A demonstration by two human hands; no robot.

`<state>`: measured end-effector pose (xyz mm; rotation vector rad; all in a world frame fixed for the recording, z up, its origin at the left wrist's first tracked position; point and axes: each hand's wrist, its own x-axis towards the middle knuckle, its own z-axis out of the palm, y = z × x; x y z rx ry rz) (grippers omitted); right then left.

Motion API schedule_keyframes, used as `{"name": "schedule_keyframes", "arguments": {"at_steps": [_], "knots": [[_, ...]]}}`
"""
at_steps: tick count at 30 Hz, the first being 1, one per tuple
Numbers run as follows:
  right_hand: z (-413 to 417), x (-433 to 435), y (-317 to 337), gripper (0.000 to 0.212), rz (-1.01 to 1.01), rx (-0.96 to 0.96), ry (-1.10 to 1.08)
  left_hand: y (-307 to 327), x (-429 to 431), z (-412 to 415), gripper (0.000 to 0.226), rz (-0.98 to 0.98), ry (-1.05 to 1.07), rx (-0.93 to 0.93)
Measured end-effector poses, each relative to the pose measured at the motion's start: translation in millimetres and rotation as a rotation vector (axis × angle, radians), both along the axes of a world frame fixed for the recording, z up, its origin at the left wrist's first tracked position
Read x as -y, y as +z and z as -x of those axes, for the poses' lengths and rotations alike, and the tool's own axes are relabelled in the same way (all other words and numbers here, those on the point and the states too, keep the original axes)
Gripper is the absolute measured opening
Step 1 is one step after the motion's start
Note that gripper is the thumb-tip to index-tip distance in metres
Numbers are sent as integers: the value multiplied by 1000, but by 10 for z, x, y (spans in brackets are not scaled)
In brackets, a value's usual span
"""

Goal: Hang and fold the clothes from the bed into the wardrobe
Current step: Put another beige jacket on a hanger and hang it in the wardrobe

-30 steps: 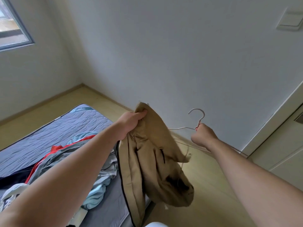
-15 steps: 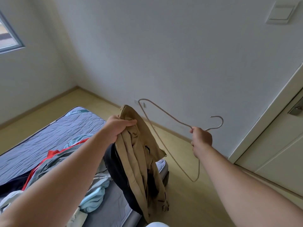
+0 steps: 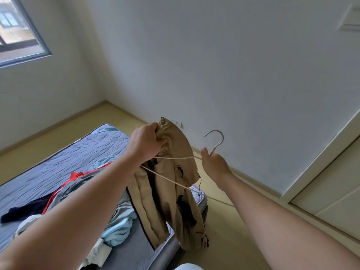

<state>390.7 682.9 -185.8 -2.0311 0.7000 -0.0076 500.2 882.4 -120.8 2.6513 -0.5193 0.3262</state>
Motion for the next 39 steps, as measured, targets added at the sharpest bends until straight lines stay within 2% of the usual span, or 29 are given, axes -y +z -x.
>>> {"name": "schedule_keyframes", "arguments": {"at_steps": [3, 7, 12, 14, 18, 21, 24, 27, 30, 33, 36, 39], "knots": [[-44, -134, 38, 43, 24, -42, 57, 0, 26, 84, 22, -65, -19, 72], [-12, -182, 86, 40, 212, 77, 3, 50, -41, 40, 14, -126, -16, 129], [77, -155, 84, 39, 506, 142, -23, -7, -167, -9, 21, -101, 46, 103], [66, -217, 60, 39, 397, 146, -5, -54, -85, 92, 24, -28, 35, 72], [1, -402, 24, 44, 6, 171, -93, -134, 138, 319, 23, 68, -13, 0], [33, -491, -44, 49, -144, 167, -237, -162, 192, 449, 18, 154, -14, -50], [100, -557, -57, 46, -269, 170, -332, -127, 217, 582, 24, 250, -65, -64], [113, -629, -15, 18, -374, 341, -376, 17, 288, 704, 27, 388, -125, -31], [92, -638, 107, 22, -408, 494, -435, 187, 339, 797, 26, 493, -176, -20], [19, -563, 298, 20, -542, 552, -490, 320, 324, 855, 14, 755, -197, -219], [-56, -470, 468, 22, -733, 562, -543, 365, 294, 924, 15, 744, -240, -185], [-88, -367, 648, 30, -873, 581, -511, 399, 311, 1034, 24, 696, -313, -196]]}}
